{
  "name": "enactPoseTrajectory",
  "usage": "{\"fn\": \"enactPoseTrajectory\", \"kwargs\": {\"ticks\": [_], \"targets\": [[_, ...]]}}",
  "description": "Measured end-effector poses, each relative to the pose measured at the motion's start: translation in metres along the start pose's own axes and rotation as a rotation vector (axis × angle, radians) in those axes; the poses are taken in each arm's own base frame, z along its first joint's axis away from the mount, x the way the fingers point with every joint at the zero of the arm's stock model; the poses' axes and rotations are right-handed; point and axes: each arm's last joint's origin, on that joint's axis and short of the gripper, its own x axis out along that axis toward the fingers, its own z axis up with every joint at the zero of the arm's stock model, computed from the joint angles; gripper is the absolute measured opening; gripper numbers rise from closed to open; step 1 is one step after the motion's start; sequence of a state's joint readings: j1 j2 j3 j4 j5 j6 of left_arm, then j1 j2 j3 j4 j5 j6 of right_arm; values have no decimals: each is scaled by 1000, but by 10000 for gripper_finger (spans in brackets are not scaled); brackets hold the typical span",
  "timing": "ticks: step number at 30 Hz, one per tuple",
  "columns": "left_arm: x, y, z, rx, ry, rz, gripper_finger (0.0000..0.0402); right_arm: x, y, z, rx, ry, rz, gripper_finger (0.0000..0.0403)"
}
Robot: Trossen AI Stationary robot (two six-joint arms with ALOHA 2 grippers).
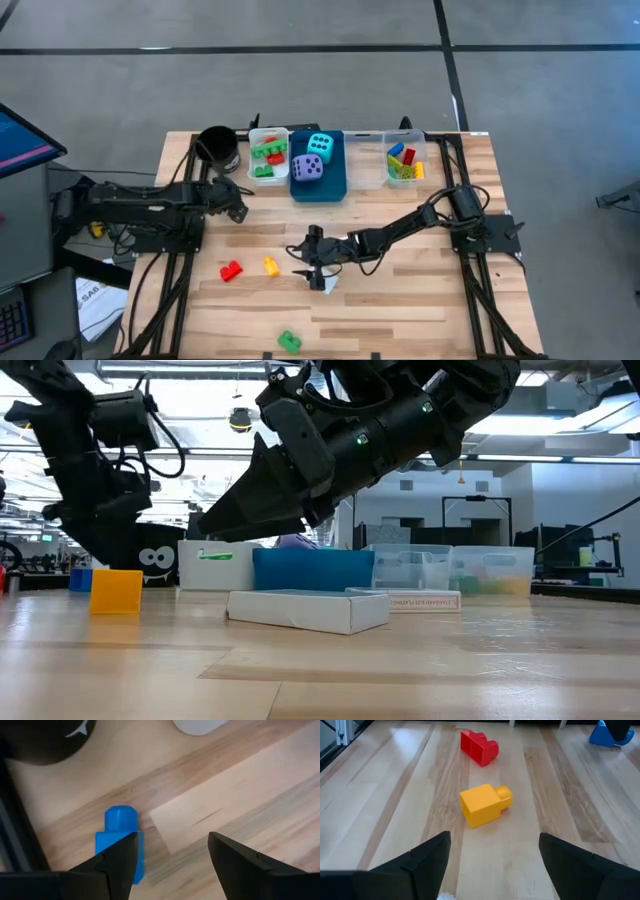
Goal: Pick & Place Toys
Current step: Put the blue large game piece into the white bin
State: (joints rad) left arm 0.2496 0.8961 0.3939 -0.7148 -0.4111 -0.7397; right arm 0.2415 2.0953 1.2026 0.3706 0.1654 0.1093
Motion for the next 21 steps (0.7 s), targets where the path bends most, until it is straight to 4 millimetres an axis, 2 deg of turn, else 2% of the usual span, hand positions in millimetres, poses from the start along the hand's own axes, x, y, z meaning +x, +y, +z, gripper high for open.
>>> {"fn": "enactPoseTrajectory", "kwargs": {"ticks": [7, 21], "targets": [[-1, 4, 10, -30, -20, 86, 231, 0, 1, 0, 2, 2, 3, 299], [7, 7, 4, -76, 69, 177, 231, 0, 1, -3, 9, 27, 3, 299]]}}
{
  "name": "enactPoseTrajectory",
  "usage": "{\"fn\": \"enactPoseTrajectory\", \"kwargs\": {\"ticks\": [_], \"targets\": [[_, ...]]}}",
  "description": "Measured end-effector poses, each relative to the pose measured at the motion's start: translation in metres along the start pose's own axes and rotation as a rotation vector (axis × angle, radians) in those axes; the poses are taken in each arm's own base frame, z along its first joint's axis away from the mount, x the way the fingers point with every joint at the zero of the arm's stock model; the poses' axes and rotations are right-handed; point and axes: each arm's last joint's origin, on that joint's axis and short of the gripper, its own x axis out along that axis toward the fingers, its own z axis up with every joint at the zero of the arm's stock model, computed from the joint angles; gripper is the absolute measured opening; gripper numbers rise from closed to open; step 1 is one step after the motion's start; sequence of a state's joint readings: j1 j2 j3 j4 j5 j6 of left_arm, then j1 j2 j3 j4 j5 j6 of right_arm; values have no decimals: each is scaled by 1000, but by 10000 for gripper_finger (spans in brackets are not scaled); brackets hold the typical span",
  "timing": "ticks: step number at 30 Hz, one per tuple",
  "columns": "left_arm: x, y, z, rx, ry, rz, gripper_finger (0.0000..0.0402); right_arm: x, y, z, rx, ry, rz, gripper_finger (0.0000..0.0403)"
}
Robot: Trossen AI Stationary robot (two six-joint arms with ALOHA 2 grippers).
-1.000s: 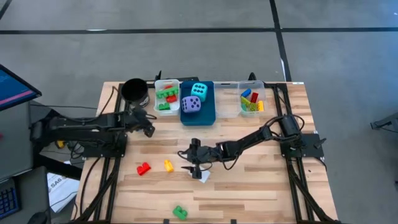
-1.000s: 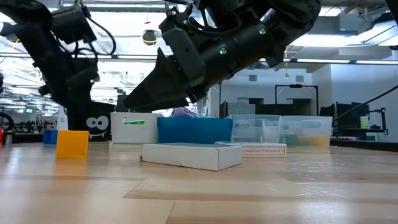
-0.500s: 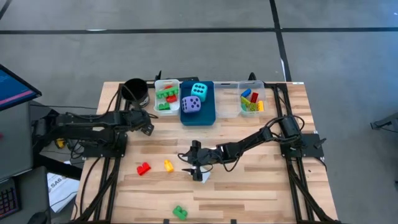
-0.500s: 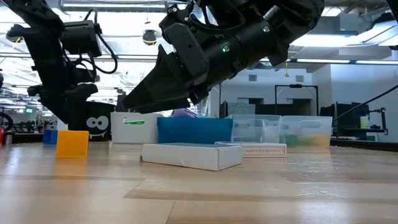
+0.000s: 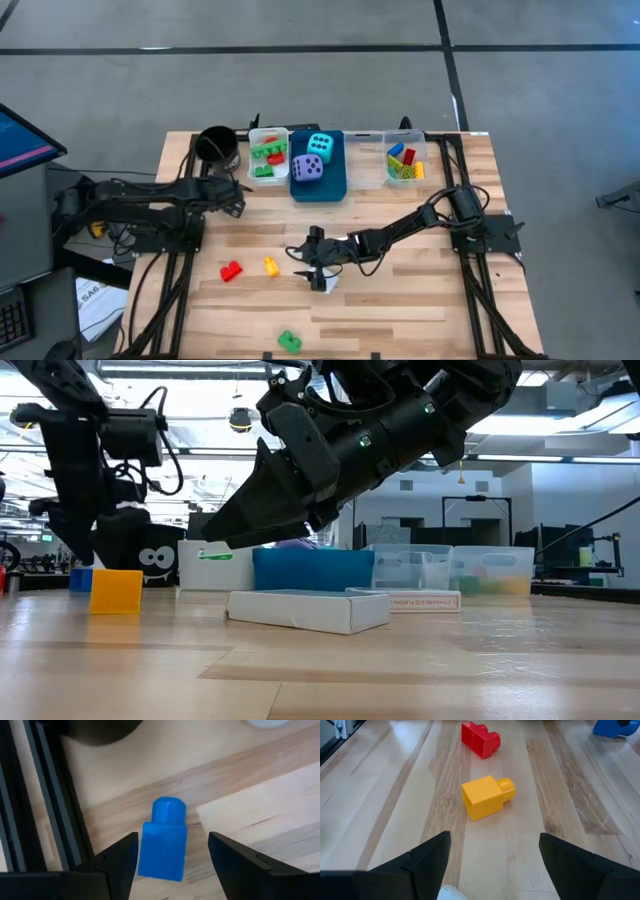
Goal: Pick & Place Toys
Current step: Put the blue large game piece into the white bin
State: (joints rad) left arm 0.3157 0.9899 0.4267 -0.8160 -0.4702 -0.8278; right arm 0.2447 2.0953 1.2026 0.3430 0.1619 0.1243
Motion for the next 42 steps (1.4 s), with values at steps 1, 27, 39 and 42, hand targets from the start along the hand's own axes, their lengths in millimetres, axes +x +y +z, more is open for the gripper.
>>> {"fn": "enactPoseTrajectory", "kwargs": {"ticks": [1, 27, 39, 42], "targets": [[2, -1, 0, 5, 15, 3, 231, 0, 0, 0, 0, 0, 0, 299], [14, -22, 6, 0, 26, -94, 128, 0, 1, 0, 0, 0, 2, 299], [14, -32, 2, 39, -37, -176, 126, 0, 2, 0, -1, 0, 4, 299], [12, -36, 3, 57, -40, -235, 126, 0, 2, 0, -1, 0, 4, 299]]}}
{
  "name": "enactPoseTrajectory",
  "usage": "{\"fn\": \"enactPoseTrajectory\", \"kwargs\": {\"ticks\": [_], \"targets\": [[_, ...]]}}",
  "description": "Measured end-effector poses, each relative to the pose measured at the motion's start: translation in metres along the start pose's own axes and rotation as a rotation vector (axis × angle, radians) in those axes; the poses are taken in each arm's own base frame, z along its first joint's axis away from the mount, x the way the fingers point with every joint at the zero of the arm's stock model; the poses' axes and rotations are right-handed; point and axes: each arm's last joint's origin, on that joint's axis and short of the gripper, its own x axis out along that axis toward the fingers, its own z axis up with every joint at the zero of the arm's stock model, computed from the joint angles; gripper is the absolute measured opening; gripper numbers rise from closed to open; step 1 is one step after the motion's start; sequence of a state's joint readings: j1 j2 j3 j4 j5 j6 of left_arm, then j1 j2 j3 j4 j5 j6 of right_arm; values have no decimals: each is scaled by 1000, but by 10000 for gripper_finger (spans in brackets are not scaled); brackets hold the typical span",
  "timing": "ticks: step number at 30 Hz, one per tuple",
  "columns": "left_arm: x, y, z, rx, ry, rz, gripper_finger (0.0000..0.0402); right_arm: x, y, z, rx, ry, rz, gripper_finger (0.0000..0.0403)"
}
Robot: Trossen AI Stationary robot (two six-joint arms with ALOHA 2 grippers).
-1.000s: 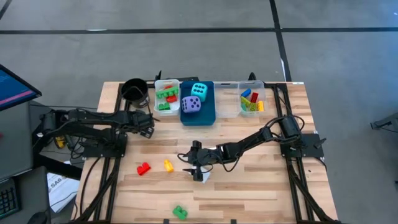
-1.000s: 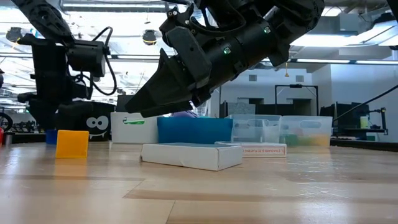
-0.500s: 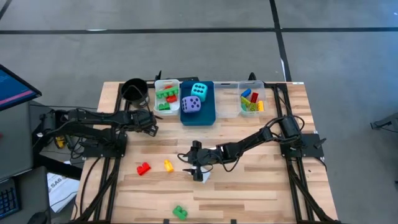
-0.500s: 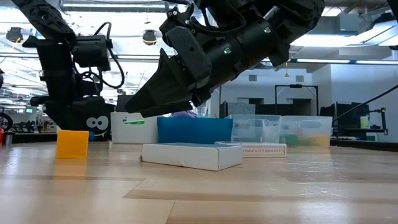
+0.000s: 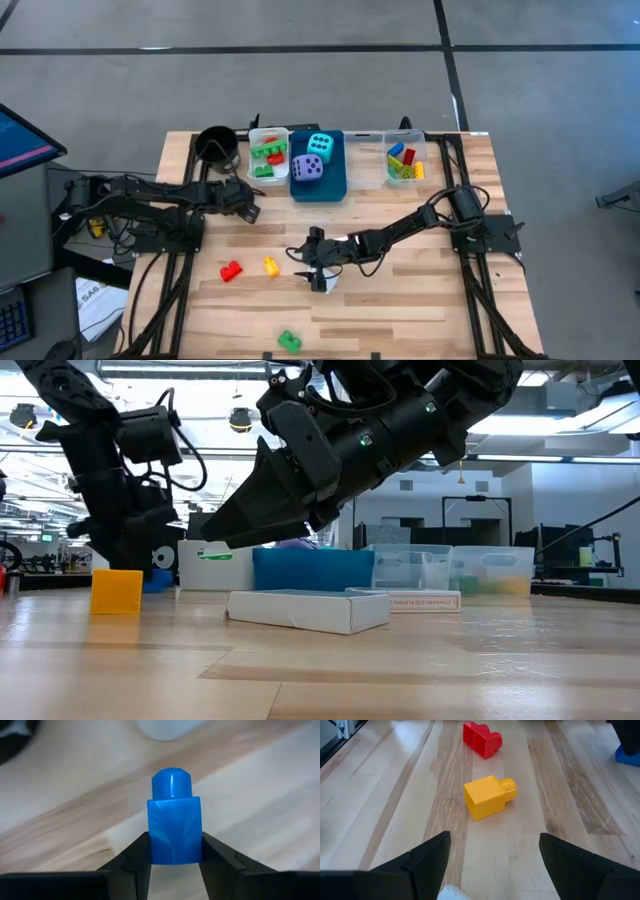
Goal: Pick & Place Toys
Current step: Put the blue large game piece into the white bin
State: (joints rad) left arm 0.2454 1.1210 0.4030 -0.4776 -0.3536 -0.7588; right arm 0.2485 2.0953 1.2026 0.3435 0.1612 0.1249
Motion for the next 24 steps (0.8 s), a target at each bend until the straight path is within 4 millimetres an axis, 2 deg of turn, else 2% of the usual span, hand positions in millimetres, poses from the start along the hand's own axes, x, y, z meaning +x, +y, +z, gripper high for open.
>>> {"fn": "enactPoseTrajectory", "kwargs": {"ticks": [5, 15, 24], "targets": [[-2, -11, 1, 69, -10, -129, 124, 0, 0, 0, 0, 0, 0, 299], [-13, -38, 12, 220, -230, -336, 124, 0, 0, 0, 0, -1, 0, 299], [-21, -45, 25, 254, -424, -358, 123, 0, 0, 0, 0, -1, 0, 299]]}}
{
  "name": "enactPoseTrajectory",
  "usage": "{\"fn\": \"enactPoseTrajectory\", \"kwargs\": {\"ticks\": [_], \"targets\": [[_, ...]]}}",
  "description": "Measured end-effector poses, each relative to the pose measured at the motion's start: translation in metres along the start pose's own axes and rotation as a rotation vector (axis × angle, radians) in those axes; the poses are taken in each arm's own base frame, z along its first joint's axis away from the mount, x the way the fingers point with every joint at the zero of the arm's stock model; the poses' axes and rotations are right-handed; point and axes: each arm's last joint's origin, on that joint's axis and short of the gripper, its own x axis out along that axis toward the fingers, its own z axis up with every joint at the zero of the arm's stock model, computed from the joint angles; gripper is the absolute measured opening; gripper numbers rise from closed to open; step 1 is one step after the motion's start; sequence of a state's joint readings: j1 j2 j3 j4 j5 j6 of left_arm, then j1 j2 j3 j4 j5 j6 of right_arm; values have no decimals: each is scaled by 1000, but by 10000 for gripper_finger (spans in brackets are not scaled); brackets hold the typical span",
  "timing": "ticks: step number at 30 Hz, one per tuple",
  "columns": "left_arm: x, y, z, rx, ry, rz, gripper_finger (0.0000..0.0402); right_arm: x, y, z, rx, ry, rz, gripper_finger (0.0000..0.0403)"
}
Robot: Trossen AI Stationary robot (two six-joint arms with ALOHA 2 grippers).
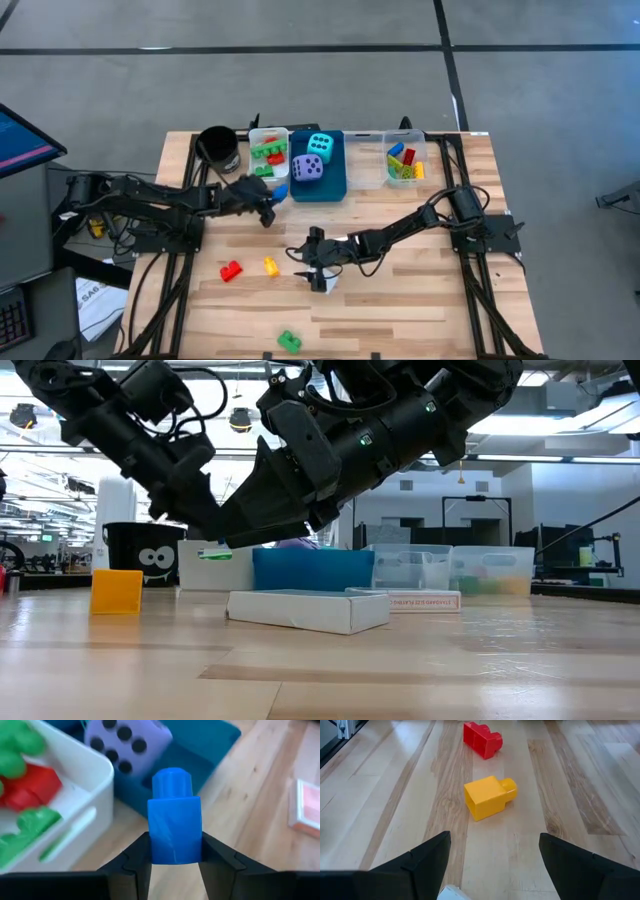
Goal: Pick & Place Toys
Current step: Put the blue large game piece into the white bin, then put the large yellow game piece into the white bin
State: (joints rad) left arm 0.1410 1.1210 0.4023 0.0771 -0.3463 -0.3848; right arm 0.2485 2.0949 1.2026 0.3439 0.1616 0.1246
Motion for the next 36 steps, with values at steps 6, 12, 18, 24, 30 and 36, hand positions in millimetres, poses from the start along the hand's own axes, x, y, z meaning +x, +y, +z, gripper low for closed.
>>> {"fn": "enactPoseTrajectory", "kwargs": {"ticks": [6, 12, 18, 24, 30, 36], "targets": [[0, 0, 8, 33, -97, 55, 123, 0, 0, 0, 0, 0, 0, 299], [-1, 1, 13, 44, -174, 149, 125, 0, 0, 0, 0, -1, 0, 299], [-1, 8, 16, 26, -214, 281, 122, 0, 0, 0, 0, -1, 0, 299], [3, 28, 22, 12, -220, 406, 127, 0, 0, 0, 0, -1, 0, 299], [5, 42, 25, -19, -218, 464, 147, 0, 0, 0, -1, -1, 0, 299], [7, 43, 26, -20, -189, 357, 216, 0, 0, 0, -3, -1, 0, 299]]}}
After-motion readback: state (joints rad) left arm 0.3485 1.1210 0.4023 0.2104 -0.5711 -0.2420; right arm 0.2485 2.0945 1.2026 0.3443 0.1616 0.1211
